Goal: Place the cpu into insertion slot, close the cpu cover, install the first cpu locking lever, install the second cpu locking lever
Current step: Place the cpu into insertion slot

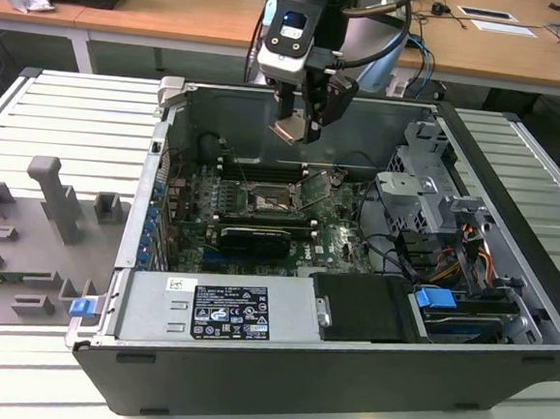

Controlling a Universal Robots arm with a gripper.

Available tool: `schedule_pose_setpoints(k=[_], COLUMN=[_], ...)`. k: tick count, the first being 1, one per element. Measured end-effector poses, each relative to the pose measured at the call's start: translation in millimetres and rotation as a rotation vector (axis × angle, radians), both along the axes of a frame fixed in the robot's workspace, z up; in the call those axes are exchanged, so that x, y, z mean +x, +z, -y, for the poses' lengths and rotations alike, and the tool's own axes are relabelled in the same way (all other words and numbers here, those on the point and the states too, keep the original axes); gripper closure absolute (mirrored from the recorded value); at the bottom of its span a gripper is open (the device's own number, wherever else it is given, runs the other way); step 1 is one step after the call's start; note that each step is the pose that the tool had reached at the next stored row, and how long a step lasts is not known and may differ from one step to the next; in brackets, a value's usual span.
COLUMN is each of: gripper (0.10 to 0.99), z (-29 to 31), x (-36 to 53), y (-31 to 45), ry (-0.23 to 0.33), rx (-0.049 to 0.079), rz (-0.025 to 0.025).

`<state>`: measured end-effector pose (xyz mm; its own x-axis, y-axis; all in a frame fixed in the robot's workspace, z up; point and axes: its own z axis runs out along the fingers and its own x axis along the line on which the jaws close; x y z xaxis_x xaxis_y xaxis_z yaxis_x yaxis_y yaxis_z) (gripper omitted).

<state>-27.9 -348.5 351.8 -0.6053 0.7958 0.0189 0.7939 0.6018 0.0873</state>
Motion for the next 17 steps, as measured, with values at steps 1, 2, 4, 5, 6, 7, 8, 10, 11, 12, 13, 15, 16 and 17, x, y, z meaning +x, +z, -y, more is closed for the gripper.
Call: schedule_pose_setpoints(k=[1,2,4,5,6,7,8,10,11,12,13,15,16,17], gripper=[0.545,0.545,0.545,0.545,0.545,0.545,0.545,0.545,0.545,0.545,0.545,0.545,0.545,0.545], z=[0.0,0.0,0.0,0.0,0.0,0.0,0.0,0.0,0.0,0.0,0.0,0.0,0.0,0.0], x=[0.0,0.0,0.0,0.0,0.0,0.0,0.0,0.0,0.0,0.0,0.0,0.0,0.0,0.0], y=[0.0,0.0,0.0,-0.1,-0.1,-0.1,-0.1,-0.2,-0.2,-0.2,-0.2,-0.3,-0.3,-0.3], ry=[-0.002,-0.005,-0.010,-0.012,-0.015,-0.018,-0.022,-0.028,-0.031,-0.034,-0.038,-0.047,-0.050,-0.052], rx=[0.000,0.000,0.000,0.000,0.000,0.000,0.000,0.000,0.000,0.000,-0.001,-0.001,-0.001,-0.001], rz=[0.0000,0.0000,0.0000,0.0000,0.0000,0.0000,0.0000,0.0000,0.0000,0.0000,0.0000,0.0000,0.0000,0.0000])
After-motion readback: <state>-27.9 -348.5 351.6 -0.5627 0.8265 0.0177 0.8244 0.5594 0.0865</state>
